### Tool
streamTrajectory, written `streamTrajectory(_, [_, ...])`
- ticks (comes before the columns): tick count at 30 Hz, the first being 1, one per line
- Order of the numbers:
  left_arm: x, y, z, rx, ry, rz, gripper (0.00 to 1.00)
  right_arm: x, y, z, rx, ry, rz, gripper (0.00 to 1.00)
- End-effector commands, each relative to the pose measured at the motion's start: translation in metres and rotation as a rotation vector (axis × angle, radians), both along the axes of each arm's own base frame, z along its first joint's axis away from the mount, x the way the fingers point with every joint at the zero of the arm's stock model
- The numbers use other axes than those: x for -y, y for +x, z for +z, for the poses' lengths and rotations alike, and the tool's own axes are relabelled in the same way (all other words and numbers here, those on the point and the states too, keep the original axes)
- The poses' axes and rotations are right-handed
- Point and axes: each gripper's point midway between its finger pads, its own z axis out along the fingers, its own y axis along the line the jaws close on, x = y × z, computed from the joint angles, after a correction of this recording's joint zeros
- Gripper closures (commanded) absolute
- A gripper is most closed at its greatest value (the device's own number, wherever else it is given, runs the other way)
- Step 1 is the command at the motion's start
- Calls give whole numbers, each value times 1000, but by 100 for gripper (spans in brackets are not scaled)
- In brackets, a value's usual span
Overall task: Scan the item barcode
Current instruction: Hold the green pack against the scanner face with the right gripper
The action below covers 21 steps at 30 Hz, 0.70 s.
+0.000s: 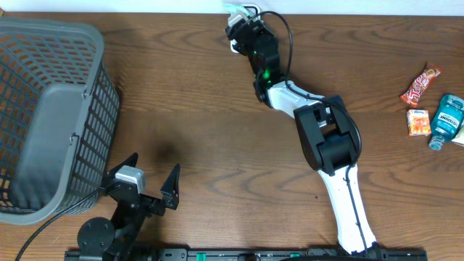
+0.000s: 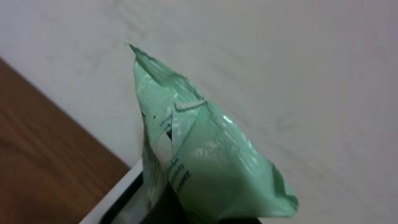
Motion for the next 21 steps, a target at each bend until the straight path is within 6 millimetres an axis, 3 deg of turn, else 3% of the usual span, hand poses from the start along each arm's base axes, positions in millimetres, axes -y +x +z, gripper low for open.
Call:
streamTrajectory(1, [3,-1,1,2,-14,-15,2,-17,-8,-28,-87,-55,5,99])
streamTrajectory(7, [3,-1,1,2,-14,-15,2,-35,-29,-81,-285,-159,44,99])
streamTrajectory(10, [3,-1,1,2,-14,-15,2,-41,-37,-93,-331,-186,55,99])
streamTrajectory(17, [3,-1,1,2,-14,-15,2,-36,-37,-92,-352,-133,-8,99])
streamTrajectory(21, [3,-1,1,2,-14,-15,2,-26,-31,-65,-318,-97,-75,99])
